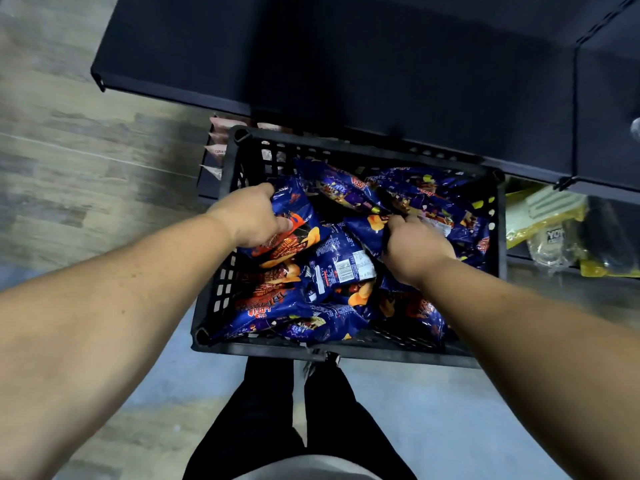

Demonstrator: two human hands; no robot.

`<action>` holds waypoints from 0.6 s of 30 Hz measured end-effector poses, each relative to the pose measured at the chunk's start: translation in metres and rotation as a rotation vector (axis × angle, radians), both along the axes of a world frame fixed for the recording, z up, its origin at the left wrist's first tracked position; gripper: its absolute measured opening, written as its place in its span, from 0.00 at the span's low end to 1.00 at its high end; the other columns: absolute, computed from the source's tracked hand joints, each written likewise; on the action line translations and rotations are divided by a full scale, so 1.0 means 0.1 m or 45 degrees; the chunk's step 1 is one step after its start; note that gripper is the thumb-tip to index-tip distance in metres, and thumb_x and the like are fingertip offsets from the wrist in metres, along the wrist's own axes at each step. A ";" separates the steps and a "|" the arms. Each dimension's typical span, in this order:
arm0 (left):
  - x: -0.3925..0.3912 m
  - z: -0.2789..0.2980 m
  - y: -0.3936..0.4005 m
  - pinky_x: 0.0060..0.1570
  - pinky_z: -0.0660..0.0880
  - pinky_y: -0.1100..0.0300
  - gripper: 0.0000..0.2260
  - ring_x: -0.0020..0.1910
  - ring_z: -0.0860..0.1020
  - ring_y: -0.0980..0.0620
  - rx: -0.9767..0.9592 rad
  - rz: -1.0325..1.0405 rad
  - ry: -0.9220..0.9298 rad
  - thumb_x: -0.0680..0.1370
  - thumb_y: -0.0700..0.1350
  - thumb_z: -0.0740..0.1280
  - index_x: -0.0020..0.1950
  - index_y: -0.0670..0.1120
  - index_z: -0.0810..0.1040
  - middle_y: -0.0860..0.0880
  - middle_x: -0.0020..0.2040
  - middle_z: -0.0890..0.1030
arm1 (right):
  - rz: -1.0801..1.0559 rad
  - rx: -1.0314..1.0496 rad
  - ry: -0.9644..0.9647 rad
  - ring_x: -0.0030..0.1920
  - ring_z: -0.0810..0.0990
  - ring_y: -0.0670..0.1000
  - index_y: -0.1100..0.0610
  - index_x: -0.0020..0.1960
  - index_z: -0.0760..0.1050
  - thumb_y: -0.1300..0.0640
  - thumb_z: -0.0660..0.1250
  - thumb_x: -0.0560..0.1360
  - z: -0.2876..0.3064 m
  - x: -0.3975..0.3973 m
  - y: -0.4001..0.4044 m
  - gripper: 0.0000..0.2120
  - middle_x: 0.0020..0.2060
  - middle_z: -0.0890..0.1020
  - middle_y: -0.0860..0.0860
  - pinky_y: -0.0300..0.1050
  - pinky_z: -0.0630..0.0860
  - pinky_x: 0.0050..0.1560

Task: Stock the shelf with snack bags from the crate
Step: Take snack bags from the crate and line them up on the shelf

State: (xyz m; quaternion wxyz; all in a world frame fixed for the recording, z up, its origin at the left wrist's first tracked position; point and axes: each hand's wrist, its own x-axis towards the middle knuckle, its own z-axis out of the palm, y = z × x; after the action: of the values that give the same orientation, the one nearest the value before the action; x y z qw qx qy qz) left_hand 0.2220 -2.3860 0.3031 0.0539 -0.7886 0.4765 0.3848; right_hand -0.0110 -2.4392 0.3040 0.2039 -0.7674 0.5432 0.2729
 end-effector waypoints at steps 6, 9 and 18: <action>-0.11 0.07 0.01 0.61 0.70 0.55 0.33 0.65 0.73 0.44 0.009 0.015 0.024 0.76 0.58 0.68 0.75 0.45 0.62 0.45 0.69 0.73 | -0.029 0.041 0.025 0.71 0.62 0.63 0.58 0.73 0.60 0.44 0.65 0.77 0.03 -0.08 0.02 0.31 0.71 0.64 0.61 0.57 0.66 0.68; -0.14 0.05 0.04 0.59 0.72 0.55 0.32 0.62 0.74 0.45 0.031 -0.017 0.000 0.75 0.58 0.68 0.73 0.46 0.63 0.45 0.67 0.74 | -0.005 -0.038 0.011 0.72 0.61 0.62 0.58 0.73 0.59 0.42 0.64 0.77 0.02 -0.07 0.07 0.32 0.70 0.65 0.59 0.58 0.66 0.66; -0.12 0.01 0.08 0.55 0.75 0.53 0.25 0.54 0.77 0.45 0.007 0.011 -0.026 0.75 0.58 0.69 0.66 0.46 0.69 0.46 0.57 0.80 | 0.001 -0.215 -0.427 0.70 0.65 0.60 0.57 0.76 0.55 0.44 0.69 0.74 0.02 0.53 -0.26 0.39 0.71 0.65 0.57 0.57 0.68 0.65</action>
State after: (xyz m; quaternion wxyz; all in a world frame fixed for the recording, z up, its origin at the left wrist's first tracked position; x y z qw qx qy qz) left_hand 0.2100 -2.3782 0.3037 0.0594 -0.7946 0.4713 0.3782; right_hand 0.0415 -2.4653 0.3058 0.2262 -0.8168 0.5222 0.0945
